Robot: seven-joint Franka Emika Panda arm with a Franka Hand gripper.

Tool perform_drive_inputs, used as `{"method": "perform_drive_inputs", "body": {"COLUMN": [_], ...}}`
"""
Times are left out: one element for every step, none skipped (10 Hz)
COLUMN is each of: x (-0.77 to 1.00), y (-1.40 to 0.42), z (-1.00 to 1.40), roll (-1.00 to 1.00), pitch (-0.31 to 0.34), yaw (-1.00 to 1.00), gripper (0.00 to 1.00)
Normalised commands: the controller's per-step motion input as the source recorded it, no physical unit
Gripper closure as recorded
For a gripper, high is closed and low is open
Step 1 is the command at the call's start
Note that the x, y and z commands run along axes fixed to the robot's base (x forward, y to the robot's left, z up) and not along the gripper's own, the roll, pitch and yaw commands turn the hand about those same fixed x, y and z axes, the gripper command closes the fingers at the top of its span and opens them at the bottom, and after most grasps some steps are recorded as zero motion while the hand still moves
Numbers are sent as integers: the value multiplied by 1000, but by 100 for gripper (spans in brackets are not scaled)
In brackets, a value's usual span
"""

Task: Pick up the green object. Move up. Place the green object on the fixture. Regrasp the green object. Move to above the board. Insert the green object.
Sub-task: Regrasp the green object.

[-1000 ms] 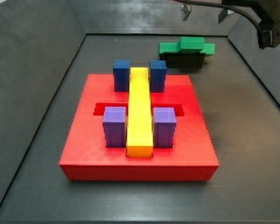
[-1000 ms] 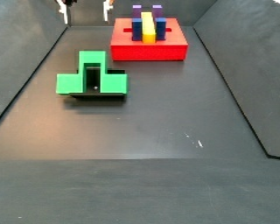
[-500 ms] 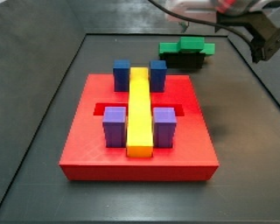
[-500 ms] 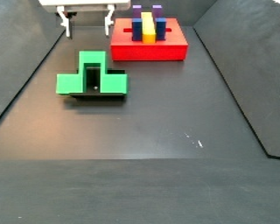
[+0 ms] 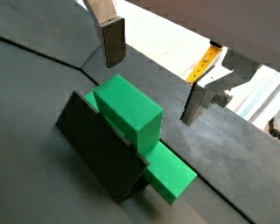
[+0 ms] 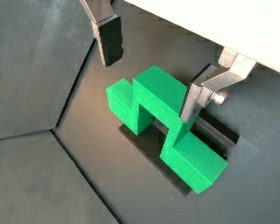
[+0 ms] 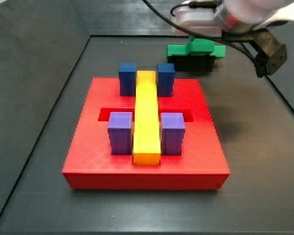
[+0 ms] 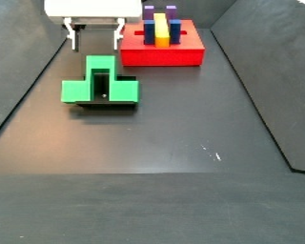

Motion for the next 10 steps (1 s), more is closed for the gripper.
{"method": "perform_drive_inputs", "body": {"x": [-66,-183,-163,-34,0,0,0,51,234,211], "y": [57,80,26,0,0,0,0,34,226,149], "z": [-186,-111,-106,-240,-226,-214,-254,-186,-60,-120], "roll": [286,186,149,231,174,149,149,214,37,9], "pitch": [34,49,43,0,0,0,0,0,9,0], "yaw": [0,-20,-31,0,0,0,0,0,40,40], "gripper": [0,0,0,0,0,0,0,0,0,0]}}
